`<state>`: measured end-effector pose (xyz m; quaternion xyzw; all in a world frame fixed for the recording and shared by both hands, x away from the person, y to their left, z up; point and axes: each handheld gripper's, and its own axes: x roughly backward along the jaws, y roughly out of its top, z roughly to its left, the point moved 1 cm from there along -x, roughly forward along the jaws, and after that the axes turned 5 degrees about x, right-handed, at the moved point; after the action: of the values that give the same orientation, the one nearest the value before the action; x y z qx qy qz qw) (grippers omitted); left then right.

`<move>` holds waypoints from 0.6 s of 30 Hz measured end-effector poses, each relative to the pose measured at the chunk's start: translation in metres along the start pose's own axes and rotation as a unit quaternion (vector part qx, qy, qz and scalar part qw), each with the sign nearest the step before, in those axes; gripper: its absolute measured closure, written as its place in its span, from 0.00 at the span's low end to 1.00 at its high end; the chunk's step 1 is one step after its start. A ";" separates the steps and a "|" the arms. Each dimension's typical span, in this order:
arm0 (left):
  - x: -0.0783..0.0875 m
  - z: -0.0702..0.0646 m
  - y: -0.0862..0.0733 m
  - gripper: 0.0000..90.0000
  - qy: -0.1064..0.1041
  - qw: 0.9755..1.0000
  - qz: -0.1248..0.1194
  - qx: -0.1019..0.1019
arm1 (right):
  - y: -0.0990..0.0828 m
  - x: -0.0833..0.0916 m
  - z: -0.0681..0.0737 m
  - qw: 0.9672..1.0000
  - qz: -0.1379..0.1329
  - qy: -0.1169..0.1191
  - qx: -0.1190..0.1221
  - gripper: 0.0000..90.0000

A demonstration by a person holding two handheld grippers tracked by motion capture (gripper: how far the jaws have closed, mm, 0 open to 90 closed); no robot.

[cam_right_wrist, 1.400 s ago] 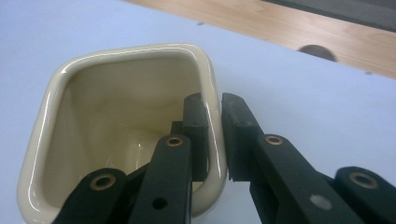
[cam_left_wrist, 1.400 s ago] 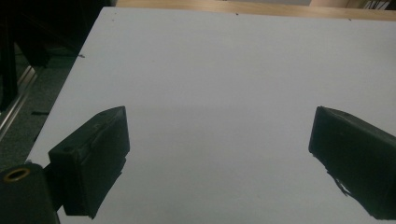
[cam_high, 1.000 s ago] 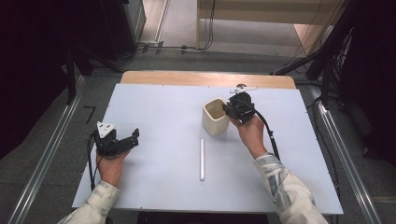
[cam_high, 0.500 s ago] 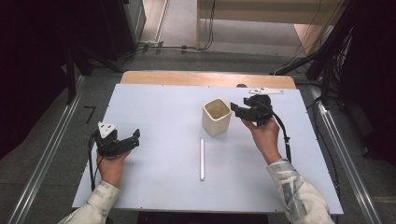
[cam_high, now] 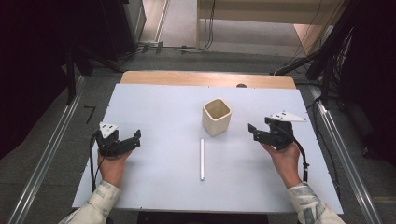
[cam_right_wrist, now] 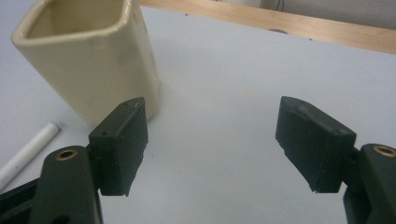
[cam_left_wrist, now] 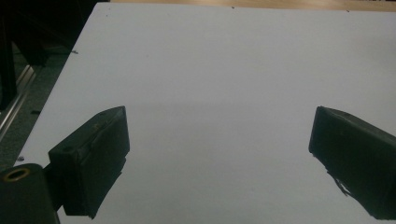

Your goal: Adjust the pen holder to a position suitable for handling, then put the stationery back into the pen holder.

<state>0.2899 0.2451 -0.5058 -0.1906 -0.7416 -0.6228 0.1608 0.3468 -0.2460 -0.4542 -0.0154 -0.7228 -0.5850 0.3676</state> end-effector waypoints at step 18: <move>0.004 -0.009 -0.002 0.06 -0.007 1.000 -0.005 -0.011 | -0.042 0.023 -0.034 0.998 0.034 -0.038 -0.020 0.18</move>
<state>0.2855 0.2364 -0.5039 -0.1925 -0.7367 -0.6305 0.1505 0.3288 -0.2979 -0.4748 -0.0696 -0.7233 -0.5857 0.3590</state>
